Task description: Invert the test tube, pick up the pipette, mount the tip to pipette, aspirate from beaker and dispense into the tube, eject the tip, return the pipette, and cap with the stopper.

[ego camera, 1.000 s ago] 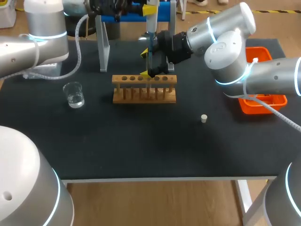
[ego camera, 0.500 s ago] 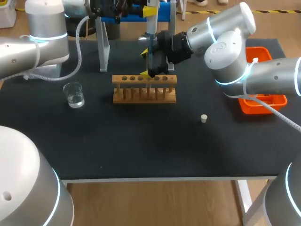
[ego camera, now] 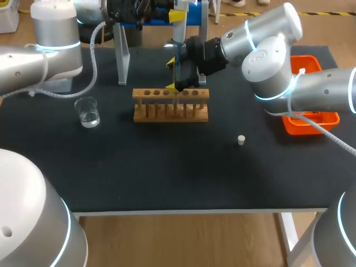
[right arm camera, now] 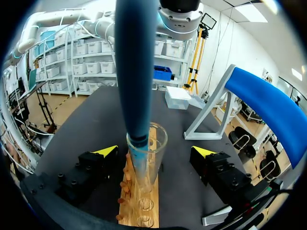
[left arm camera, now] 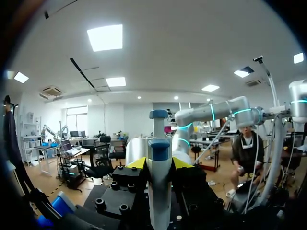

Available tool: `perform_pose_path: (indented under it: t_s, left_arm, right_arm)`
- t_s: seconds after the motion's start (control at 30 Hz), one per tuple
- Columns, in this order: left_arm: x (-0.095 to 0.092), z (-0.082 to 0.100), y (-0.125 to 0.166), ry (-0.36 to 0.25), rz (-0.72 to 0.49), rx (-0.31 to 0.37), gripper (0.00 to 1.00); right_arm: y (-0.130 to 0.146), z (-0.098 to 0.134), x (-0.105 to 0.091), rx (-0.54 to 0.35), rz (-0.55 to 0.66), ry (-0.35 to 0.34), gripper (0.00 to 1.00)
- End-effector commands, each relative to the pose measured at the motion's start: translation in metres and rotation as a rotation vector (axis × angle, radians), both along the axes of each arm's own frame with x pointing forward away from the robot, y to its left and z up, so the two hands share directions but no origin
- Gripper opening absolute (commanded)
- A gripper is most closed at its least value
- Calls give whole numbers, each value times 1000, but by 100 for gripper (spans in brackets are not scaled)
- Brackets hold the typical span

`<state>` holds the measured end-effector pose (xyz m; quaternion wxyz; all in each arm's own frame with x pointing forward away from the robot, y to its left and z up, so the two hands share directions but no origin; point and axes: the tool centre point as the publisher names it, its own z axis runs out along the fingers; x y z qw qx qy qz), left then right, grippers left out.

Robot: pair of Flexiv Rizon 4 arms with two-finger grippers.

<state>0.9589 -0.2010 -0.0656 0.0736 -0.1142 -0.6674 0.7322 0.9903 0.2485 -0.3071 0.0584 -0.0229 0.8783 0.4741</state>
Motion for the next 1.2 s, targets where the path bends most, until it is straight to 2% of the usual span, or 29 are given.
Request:
perform_pose_path:
  t_s: [0.03,1.2]
  left_arm:
    - [4,-2,0,0,-10,-4,0]
    - [5,-2,3,11,-6,-1,0]
  right_arm:
    - [0,1,1,-3,2,1,100]
    - [-6,5,-1,5,3,-5,100]
